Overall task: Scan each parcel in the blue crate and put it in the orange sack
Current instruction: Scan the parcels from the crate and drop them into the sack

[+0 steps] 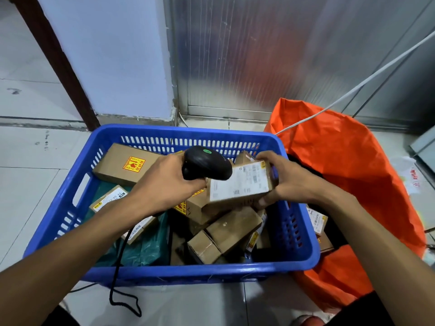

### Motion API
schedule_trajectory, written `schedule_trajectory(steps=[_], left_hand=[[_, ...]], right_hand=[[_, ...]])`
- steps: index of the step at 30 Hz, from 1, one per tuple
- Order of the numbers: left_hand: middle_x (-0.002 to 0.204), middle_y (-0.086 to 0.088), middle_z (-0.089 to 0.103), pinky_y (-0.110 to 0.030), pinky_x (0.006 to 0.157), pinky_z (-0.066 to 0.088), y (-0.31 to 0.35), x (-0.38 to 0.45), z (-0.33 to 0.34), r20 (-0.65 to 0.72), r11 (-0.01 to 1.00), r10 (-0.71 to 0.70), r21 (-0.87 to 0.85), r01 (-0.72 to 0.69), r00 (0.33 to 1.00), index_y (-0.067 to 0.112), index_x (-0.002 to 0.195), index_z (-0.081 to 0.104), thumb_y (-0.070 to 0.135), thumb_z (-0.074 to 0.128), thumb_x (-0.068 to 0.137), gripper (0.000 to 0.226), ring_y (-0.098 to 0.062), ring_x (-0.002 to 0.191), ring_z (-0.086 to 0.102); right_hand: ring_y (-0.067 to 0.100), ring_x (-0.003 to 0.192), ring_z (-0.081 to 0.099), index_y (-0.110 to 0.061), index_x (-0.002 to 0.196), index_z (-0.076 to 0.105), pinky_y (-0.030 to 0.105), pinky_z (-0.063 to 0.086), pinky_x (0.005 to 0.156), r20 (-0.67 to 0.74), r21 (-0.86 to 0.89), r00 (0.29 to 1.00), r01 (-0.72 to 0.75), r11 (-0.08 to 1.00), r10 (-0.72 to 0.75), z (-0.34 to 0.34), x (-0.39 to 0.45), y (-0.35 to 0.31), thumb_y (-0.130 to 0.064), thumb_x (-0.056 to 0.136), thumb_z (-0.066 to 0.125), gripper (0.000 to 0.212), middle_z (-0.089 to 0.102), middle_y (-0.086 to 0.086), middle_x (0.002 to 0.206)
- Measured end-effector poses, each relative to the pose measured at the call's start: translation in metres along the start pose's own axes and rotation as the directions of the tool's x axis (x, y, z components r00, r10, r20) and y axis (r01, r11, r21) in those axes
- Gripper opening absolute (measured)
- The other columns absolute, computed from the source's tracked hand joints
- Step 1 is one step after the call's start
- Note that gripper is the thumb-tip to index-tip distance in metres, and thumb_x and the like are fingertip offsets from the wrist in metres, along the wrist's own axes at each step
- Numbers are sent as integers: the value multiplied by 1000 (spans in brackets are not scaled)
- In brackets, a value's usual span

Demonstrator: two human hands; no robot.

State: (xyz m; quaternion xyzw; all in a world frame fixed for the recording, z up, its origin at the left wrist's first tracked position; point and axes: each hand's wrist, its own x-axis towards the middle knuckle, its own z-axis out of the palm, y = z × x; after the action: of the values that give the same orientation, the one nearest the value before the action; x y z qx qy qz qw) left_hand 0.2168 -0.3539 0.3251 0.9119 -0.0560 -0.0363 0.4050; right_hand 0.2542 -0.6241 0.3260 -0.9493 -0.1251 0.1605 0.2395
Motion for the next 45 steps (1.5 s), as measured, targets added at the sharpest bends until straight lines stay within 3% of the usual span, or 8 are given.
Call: schedule_trajectory(steps=[4, 8, 14, 17, 22, 28, 36, 45], left_hand=[[66, -4, 69, -30, 53, 45, -6, 5, -1, -52, 998, -53, 21, 55, 997, 13, 83, 71, 31, 74, 82, 19, -16, 64, 66], [68, -4, 70, -31, 55, 50, -7, 7, 0, -38, 998, -52, 28, 53, 998, 15, 87, 71, 30, 75, 83, 16, -15, 66, 67], [72, -4, 71, -40, 61, 54, -9, 10, 3, -33, 998, -64, 11, 65, 997, 17, 90, 72, 30, 75, 82, 15, -17, 70, 69], [70, -5, 71, -45, 64, 56, -6, 10, 6, -24, 998, -68, 10, 68, 997, 16, 90, 71, 30, 75, 82, 16, -19, 68, 68], [65, 4, 65, -32, 58, 47, 4, 8, 14, -4, 998, -63, -20, 63, 998, 25, 81, 64, 26, 75, 83, 11, -14, 65, 63], [61, 11, 60, -25, 55, 40, 4, 6, 15, 6, 998, -62, -26, 62, 998, 38, 75, 56, 21, 76, 83, 27, -5, 64, 58], [63, 1, 63, -30, 56, 45, 0, 10, 15, -9, 995, -99, 12, 99, 995, 26, 77, 61, 26, 76, 84, 16, -16, 63, 62], [61, 5, 60, -25, 52, 38, -1, 10, 11, -49, 989, -138, 46, 141, 989, 25, 70, 57, 30, 75, 85, 24, -10, 59, 58]], right_hand=[[19, 107, 59, -23, 139, 41, 36, 48, 95, -135, -1, 986, -99, 995, 98, -21, -2, 16, -35, 60, 94, 96, 62, -2, 118], [19, 100, 52, -16, 139, 42, 31, 43, 84, -280, -6, 927, -261, 965, 249, -48, -10, 44, -37, 61, 94, 96, 54, 0, 111], [32, 116, 55, -4, 137, 41, 37, 43, 89, -479, 264, 680, -490, 831, 554, -71, -27, 117, -36, 67, 91, 91, 57, 16, 129], [32, 110, 59, 0, 128, 46, 39, 48, 83, -449, 319, 597, -588, 743, 665, -53, -26, 152, -46, 55, 92, 98, 60, 22, 127], [47, 132, 42, 3, 147, 21, 45, 42, 105, -304, 259, 546, -741, 619, 781, 0, -31, 181, -25, 68, 91, 109, 35, 31, 146], [48, 129, 44, 0, 145, 21, 48, 43, 101, -218, 242, 468, -824, 513, 856, 44, -35, 213, -16, 74, 86, 98, 32, 28, 144], [52, 124, 47, 1, 143, 21, 52, 44, 101, -246, 296, 453, -807, 511, 857, 93, -19, 227, -12, 77, 84, 93, 29, 30, 143], [56, 128, 40, 6, 144, 19, 59, 42, 105, -229, 374, 374, -819, 436, 899, 132, -9, 248, -2, 79, 80, 90, 22, 32, 147]])
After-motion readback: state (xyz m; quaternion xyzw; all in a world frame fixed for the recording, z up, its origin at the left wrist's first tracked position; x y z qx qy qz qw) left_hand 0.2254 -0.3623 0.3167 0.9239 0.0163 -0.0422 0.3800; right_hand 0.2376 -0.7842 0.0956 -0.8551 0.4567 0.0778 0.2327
